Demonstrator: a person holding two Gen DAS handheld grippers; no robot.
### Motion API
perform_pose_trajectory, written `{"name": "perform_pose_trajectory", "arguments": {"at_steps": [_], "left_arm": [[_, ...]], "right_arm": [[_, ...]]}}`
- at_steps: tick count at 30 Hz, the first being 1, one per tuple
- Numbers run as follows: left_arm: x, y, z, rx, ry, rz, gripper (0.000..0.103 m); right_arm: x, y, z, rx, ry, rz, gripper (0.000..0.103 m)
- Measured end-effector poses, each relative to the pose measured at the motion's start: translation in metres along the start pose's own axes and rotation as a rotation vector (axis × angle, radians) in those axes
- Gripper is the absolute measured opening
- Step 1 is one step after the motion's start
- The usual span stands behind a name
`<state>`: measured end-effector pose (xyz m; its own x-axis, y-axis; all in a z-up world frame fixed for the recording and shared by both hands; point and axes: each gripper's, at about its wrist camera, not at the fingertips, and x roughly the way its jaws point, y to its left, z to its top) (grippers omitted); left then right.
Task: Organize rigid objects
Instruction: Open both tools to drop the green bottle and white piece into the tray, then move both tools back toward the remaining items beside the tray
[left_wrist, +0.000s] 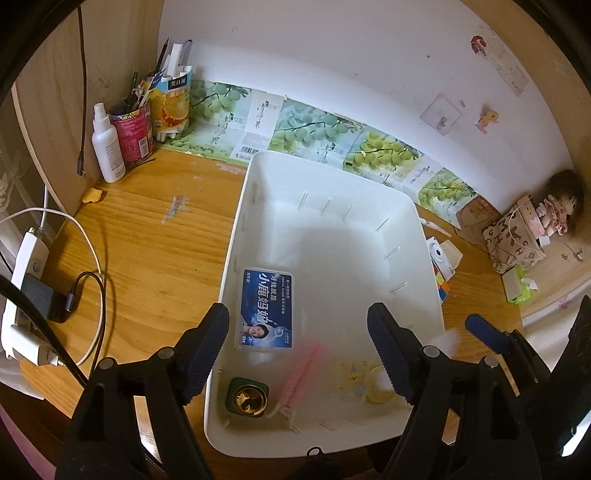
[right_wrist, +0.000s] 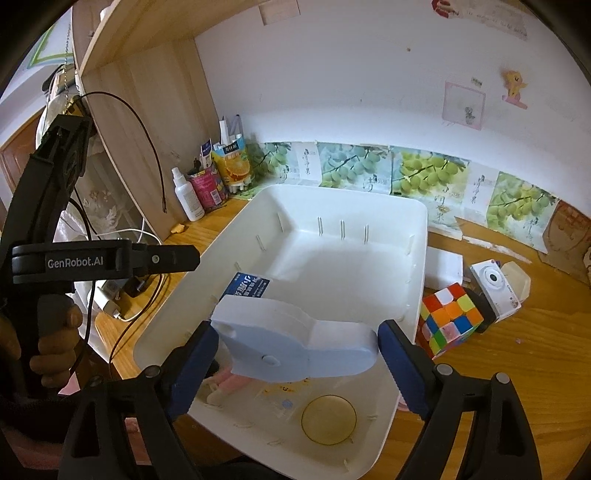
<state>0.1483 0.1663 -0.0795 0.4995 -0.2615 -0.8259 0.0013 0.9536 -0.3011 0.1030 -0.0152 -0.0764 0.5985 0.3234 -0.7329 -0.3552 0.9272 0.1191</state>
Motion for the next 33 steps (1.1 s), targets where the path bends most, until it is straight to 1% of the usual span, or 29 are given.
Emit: {"name": "perform_pose_trajectory", "arguments": {"at_steps": [5,7,9,12,16,24,27,30,33], "left_arm": [[-0.008,0.000,-0.005,-0.006,-0.026,-0.007,0.082],[-0.012,-0.001,-0.007,-0.010,-0.038,-0.009,0.082],[-0.015,-0.002,-0.010,-0.013,-0.050,-0.012,0.082],[-0.019,-0.006,-0.013,-0.006,-0.061,-0.009,0.082],[-0.024,-0.016,-0.018,0.009,-0.084,-0.019,0.082],[-0.031,-0.047,-0.027,0.052,-0.134,-0.093,0.082],[-0.034,-0.061,-0.032,0.066,-0.146,-0.094,0.082],[-0.038,-0.073,-0.036,0.059,-0.168,-0.100,0.082],[-0.042,-0.086,-0.040,0.050,-0.189,-0.088,0.082]], "right_arm": [[-0.018,0.002,0.004,-0.014,-0.099,0.000,0.091],[-0.024,0.001,0.006,-0.013,-0.133,0.001,0.093],[-0.031,0.001,0.006,-0.010,-0.175,-0.003,0.098],[-0.043,0.001,0.004,-0.012,-0.226,-0.009,0.098],[-0.055,-0.001,0.000,-0.012,-0.263,-0.020,0.098],[-0.080,-0.015,-0.014,-0.011,-0.336,-0.048,0.098],[-0.091,-0.023,-0.019,-0.008,-0.371,-0.061,0.098],[-0.103,-0.032,-0.023,-0.008,-0.413,-0.048,0.098],[-0.113,-0.042,-0.023,-0.022,-0.429,-0.034,0.098]]}}
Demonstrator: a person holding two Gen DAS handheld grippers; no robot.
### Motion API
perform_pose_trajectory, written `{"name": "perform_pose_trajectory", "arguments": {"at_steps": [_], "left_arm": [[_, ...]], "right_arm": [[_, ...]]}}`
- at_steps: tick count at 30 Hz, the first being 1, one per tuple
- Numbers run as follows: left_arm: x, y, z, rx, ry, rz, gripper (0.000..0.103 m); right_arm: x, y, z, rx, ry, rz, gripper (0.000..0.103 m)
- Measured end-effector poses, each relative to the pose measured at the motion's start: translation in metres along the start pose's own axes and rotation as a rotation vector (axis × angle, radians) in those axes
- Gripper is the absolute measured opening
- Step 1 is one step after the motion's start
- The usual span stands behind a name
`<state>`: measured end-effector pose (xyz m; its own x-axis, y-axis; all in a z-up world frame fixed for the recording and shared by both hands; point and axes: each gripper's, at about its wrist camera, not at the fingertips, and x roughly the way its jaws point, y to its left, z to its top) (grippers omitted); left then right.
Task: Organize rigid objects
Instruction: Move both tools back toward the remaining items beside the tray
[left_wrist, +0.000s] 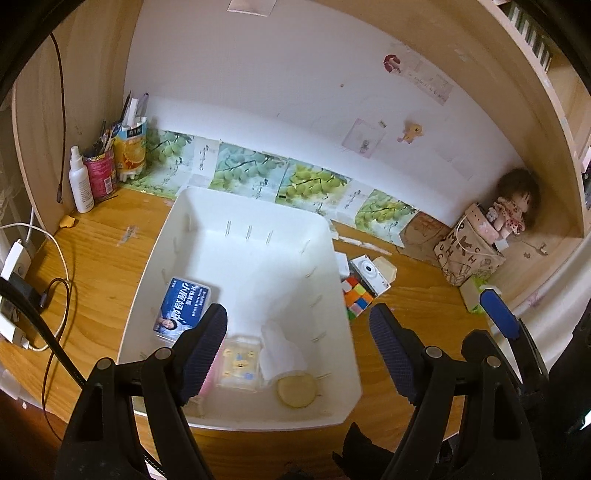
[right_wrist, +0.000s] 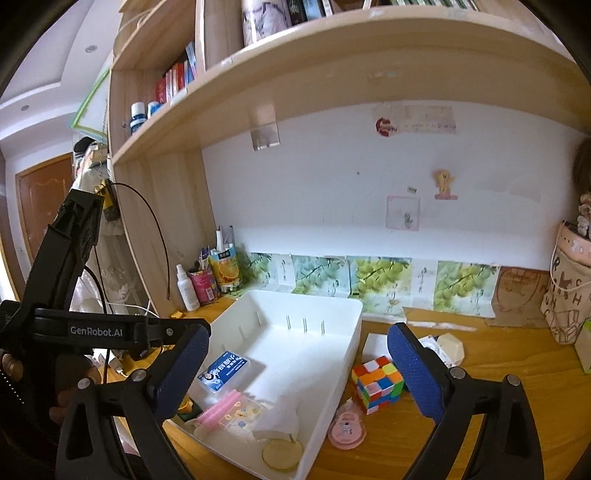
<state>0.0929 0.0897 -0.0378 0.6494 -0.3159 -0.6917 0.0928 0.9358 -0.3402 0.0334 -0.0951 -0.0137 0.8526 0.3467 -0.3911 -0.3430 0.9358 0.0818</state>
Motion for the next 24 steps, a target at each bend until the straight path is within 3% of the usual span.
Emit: {"name": "perform_pose_trajectory", "arguments": {"at_steps": [13,24], "left_arm": [[0.002,-0.062,-0.012,-0.078,-0.053,-0.016,0.082],[0.035,-0.107,-0.040,-0.188,0.020,0.054,0.082]], "right_arm": [[-0.041,-0.049,0.023,-0.067,0.017,0.024,0.098],[-0.054,-0.112,0.028,-0.051,0.086,0.045,0.098]]}}
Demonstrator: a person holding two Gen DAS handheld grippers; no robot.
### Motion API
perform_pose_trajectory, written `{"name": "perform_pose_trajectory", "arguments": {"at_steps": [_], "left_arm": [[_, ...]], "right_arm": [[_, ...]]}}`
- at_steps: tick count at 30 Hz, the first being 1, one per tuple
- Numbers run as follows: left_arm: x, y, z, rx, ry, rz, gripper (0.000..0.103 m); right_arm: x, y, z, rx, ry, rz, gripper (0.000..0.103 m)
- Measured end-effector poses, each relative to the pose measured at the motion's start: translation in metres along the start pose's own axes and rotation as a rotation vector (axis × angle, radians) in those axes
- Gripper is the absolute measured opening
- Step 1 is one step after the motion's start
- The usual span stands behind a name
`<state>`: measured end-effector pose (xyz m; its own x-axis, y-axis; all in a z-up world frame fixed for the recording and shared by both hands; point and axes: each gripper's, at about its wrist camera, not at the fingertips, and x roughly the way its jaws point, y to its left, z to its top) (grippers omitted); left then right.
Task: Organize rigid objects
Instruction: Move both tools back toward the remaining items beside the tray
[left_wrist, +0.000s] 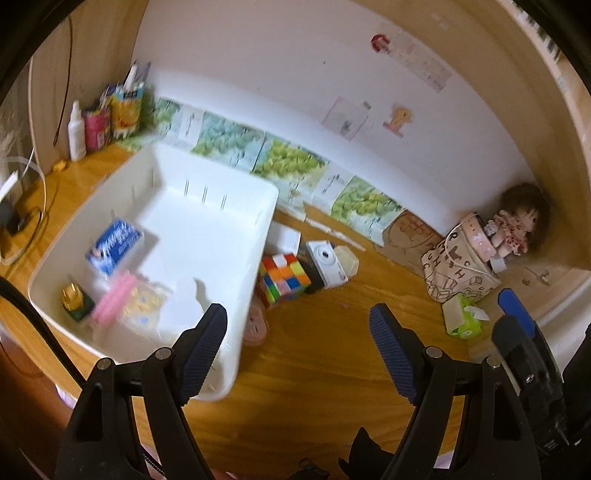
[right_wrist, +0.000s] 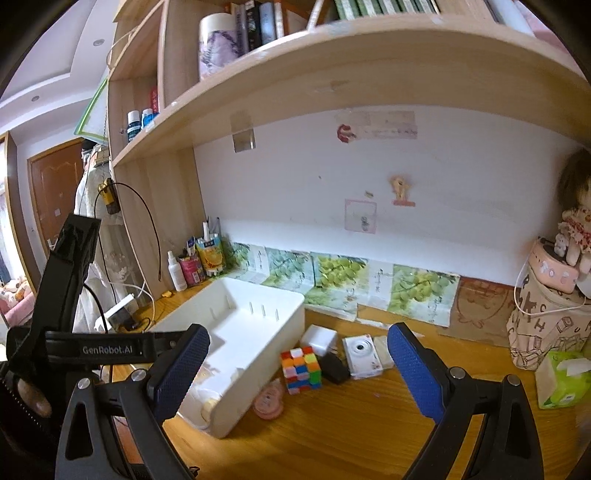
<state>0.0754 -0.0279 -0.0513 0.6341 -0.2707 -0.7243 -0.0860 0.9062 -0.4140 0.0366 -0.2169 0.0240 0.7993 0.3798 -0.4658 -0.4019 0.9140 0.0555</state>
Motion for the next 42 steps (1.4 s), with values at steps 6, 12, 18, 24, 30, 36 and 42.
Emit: {"name": "perform_pose_trajectory", "arguments": {"at_steps": [6,12,18,24,30,36,42], "left_arm": [[0.025,-0.014,-0.029,-0.108,0.046,0.042,0.082],[0.052,-0.036,-0.055,-0.145,0.100,0.126,0.082],[0.081,-0.051,-0.061,-0.126,0.147,0.283,0.082],[0.116,-0.065,-0.064,-0.054,0.205,0.454,0.082],[0.144,-0.065,-0.063,-0.042,0.203,0.673,0.082],[0.164,-0.050,-0.059,-0.145,0.185,0.758,0.082],[0.181,-0.037,-0.053,-0.222,0.180,0.824,0.082]], "right_arm": [[0.009,-0.036,-0.004,0.034,0.058,0.036,0.098],[0.034,-0.070,-0.001,0.078,0.105,0.091,0.098],[0.066,-0.093,0.008,0.123,0.149,0.112,0.098],[0.098,-0.112,0.015,0.188,0.217,0.143,0.098],[0.125,-0.129,0.019,0.226,0.269,0.139,0.098],[0.159,-0.147,0.017,0.282,0.361,0.095,0.098],[0.194,-0.156,0.004,0.300,0.468,0.064,0.093]]}}
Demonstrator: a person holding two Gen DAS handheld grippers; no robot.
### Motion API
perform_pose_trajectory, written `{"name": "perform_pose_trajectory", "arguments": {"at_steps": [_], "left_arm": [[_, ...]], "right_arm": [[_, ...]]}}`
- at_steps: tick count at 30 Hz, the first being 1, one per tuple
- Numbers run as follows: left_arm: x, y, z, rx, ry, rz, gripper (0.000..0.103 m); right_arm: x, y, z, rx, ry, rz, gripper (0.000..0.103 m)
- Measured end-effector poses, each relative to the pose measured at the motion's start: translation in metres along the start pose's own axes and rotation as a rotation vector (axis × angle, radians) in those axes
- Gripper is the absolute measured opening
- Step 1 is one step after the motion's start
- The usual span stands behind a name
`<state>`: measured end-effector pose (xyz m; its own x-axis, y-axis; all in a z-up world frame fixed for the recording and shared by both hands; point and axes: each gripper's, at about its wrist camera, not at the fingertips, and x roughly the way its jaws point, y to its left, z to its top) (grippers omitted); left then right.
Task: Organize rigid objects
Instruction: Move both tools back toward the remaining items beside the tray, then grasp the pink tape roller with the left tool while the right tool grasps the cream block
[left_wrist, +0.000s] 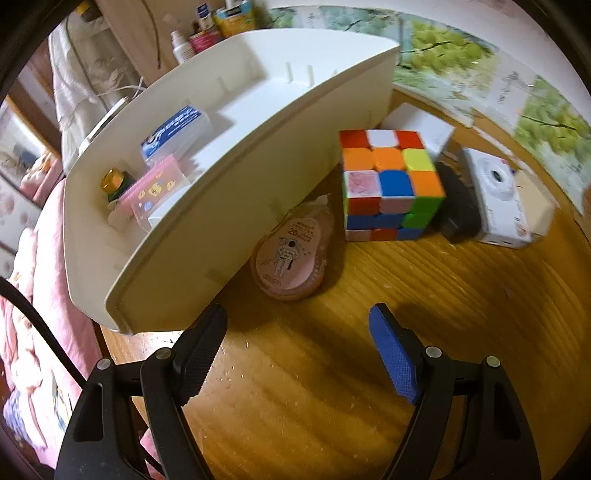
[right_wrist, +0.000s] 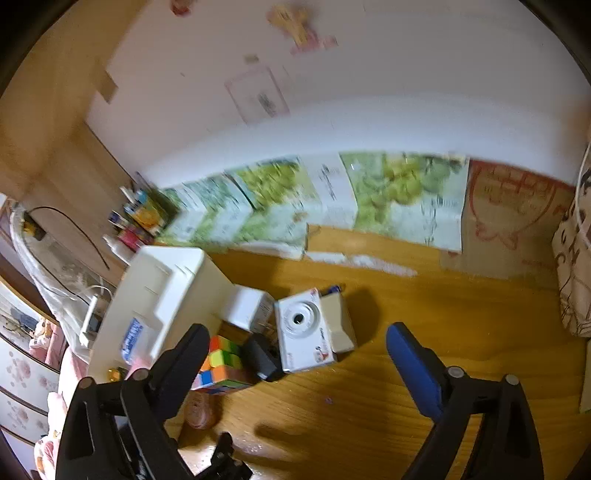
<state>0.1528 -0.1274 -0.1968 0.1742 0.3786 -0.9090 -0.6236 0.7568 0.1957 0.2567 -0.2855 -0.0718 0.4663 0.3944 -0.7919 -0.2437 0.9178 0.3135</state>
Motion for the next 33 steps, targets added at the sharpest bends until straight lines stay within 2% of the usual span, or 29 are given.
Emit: {"name": "perform_pose_trajectory", "arguments": {"at_steps": [7,10,17,25,33], "left_arm": [[0.018,-0.007,0.008,-0.036,0.034,0.032,0.083],[0.018,-0.006,0.011,-0.071,0.007,0.071,0.082],[0.022,-0.006,0.014,-0.124,-0.012,0.098,0.083],[0.029,0.000,0.023,-0.161,-0.067,0.080,0.083],[0.031,0.002,0.020,-0.185,-0.121,0.042,0.083]], "right_arm": [[0.043,-0.009,0.000,0.006,0.113,-0.029,0.083],[0.057,-0.013,-0.001,0.005,0.148,-0.039,0.077],[0.082,-0.023,-0.004,0.016,0.196,-0.056,0.063],[0.100,-0.027,-0.004,0.011,0.228,-0.052,0.046],[0.109,-0.029,-0.005,-0.012,0.240,-0.080,0.034]]}}
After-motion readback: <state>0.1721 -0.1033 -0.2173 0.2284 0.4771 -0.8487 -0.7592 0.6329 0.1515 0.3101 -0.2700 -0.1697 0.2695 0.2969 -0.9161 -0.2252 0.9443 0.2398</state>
